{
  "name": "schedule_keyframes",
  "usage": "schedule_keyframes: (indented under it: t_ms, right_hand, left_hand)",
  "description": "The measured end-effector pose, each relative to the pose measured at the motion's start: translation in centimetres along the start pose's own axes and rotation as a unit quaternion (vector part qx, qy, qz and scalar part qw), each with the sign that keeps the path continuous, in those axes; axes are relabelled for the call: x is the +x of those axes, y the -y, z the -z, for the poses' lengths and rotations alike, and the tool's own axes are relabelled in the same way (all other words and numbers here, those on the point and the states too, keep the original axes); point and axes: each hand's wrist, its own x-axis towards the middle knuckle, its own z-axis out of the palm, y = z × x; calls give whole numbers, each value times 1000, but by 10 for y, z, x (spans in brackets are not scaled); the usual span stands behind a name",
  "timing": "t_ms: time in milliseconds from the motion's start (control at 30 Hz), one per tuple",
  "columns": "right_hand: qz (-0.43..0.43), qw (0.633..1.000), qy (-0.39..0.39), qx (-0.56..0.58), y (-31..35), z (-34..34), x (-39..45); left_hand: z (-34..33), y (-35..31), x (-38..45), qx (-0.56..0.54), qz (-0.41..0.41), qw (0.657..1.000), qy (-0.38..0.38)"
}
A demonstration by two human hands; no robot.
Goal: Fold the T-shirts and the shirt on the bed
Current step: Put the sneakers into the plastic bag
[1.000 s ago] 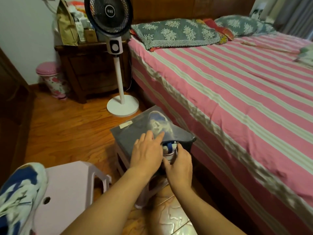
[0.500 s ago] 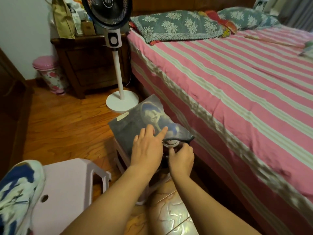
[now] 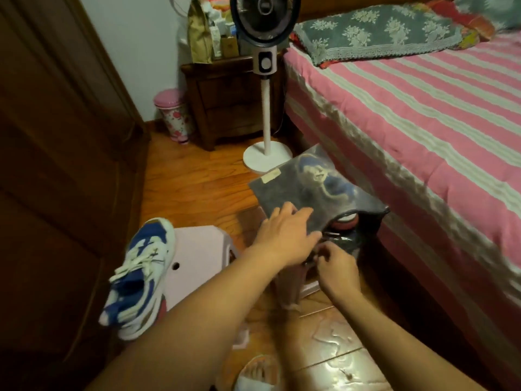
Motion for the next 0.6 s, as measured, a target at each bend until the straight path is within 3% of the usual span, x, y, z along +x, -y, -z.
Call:
schedule_keyframes:
  t_ms: [67,167,200,300,367,433,600]
  right_hand:
    - [41,999,23,18,31,-16,-19]
    - [110,990,77,33,74,-43,-62]
    - [130,986,99,41,86,-54,-76]
    - [159,966,196,49,114,-79,-112]
    - [157,955,250,32,126,-87,-130]
    - [161,950,268,17,132,-84,-139]
    - [238,933,269,-36,145,-31,-130]
  left_hand:
    - [37,52,-44,-3,48,999,-15]
    - [77,142,-152,34,207,974,-85]
    - [82,167,-189,47,264,961,-73]
    - [57,208,-260,-8,361,929,78]
    - [29,217,-266,-43,361,928,84]
    - [17,226,-251,-41,335,941,15]
    - [68,159,-192,-41,257,963,-68]
